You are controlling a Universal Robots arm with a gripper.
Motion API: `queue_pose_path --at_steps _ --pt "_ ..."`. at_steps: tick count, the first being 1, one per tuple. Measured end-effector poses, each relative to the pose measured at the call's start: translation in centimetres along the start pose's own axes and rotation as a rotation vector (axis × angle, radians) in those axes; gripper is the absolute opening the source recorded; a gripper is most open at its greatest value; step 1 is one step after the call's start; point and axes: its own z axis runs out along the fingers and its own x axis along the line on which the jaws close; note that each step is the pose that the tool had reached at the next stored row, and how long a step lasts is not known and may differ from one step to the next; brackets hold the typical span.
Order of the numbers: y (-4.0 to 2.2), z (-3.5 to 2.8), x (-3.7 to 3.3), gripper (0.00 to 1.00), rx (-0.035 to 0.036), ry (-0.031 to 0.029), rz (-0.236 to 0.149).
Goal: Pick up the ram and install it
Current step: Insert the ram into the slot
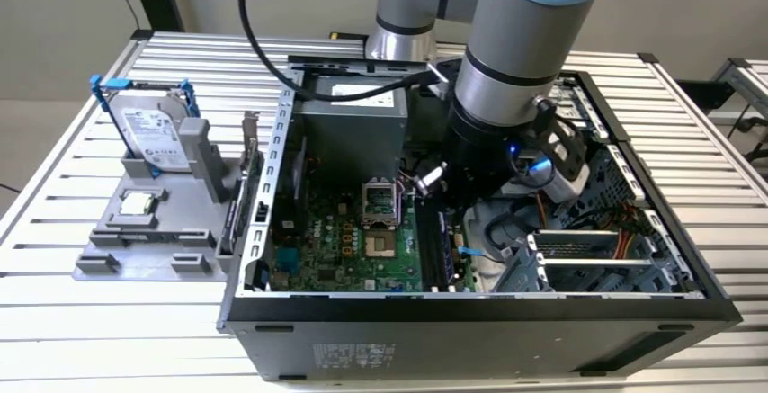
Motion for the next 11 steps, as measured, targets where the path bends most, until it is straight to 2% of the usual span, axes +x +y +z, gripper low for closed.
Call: queue_pose_path --at_steps 3,7,9,11 --pt "0.04 0.0 -0.02 0.0 -0.0006 -0.0006 -0.036" --pt "0.08 0.0 -0.03 0.0 -0.0056 -0.0028 -0.079" --pt "0.08 -0.01 -0.03 0.0 -0.0107 -0.0049 -0.102" --pt "0.08 -0.01 -0.03 0.0 -0.0212 -0.0092 -0.123"
